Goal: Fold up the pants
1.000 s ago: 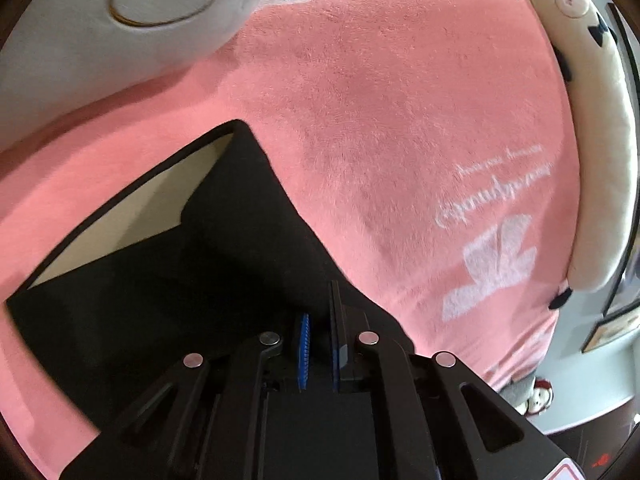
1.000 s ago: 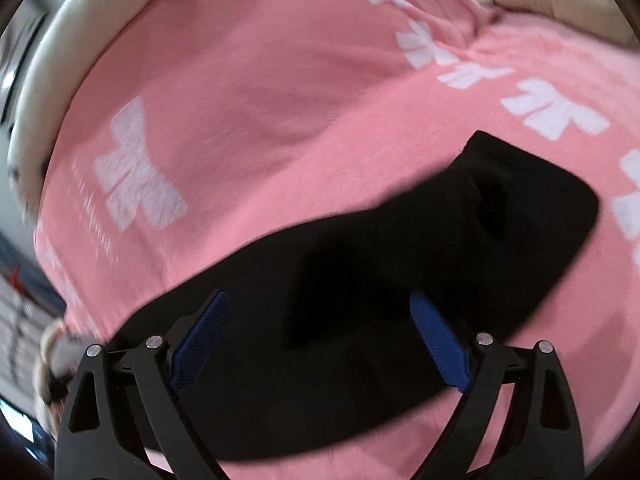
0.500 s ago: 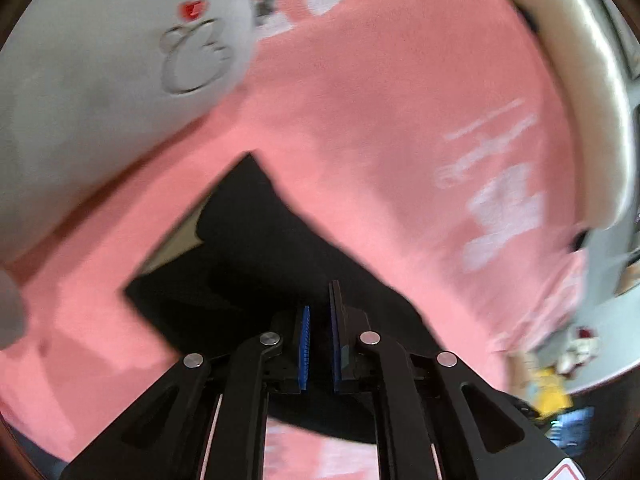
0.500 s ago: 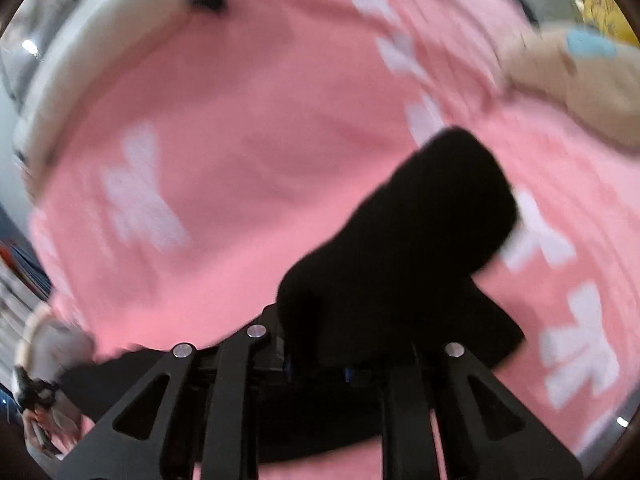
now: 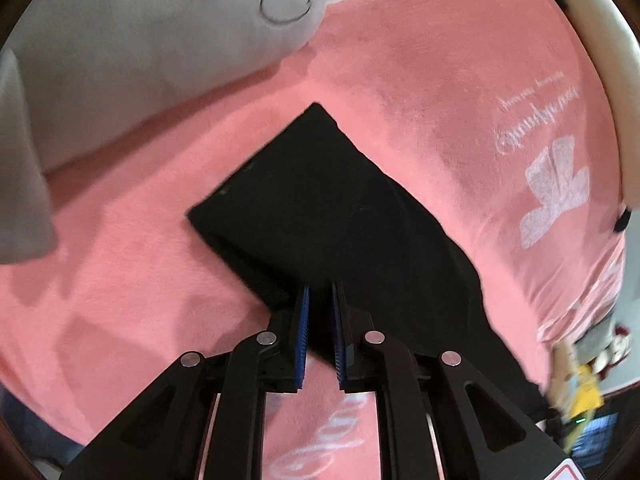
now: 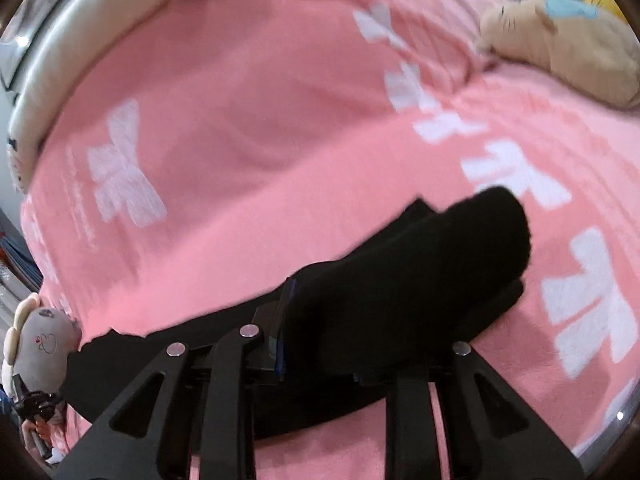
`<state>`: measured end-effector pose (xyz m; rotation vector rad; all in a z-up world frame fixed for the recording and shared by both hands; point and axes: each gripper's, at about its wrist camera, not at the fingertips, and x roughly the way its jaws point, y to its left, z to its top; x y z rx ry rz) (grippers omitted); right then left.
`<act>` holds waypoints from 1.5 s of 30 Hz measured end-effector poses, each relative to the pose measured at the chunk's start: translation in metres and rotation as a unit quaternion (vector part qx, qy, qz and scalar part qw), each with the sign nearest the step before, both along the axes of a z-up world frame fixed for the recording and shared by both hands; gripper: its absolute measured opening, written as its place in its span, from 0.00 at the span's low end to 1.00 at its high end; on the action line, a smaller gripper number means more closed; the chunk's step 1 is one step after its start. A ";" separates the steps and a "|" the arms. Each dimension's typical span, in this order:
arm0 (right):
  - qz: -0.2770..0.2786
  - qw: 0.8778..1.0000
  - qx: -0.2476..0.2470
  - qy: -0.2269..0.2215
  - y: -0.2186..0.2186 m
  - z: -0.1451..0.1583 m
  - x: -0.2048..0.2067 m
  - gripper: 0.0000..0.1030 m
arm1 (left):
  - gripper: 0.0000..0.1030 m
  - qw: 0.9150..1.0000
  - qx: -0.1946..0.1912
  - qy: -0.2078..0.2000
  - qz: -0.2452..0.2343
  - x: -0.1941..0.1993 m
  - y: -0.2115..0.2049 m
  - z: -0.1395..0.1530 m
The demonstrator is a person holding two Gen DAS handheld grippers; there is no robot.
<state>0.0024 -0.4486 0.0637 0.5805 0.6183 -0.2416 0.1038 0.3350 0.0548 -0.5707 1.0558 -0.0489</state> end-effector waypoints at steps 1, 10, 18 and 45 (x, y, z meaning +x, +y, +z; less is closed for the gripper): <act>-0.004 1.000 -0.023 0.021 0.001 -0.002 0.000 0.23 | 0.09 1.000 0.023 0.009 0.000 -0.004 0.000 0.001; -0.056 0.996 -0.053 0.042 0.031 -0.019 -0.053 0.62 | 0.59 0.992 -0.094 -0.031 0.073 -0.022 0.036 -0.010; -0.029 0.998 -0.042 0.026 0.070 -0.012 -0.055 0.69 | 0.50 0.985 -0.085 -0.018 0.147 0.011 0.018 -0.047; -0.040 0.995 -0.083 0.024 0.029 -0.004 -0.060 0.74 | 0.74 0.966 0.207 -0.138 -0.072 -0.036 -0.184 0.034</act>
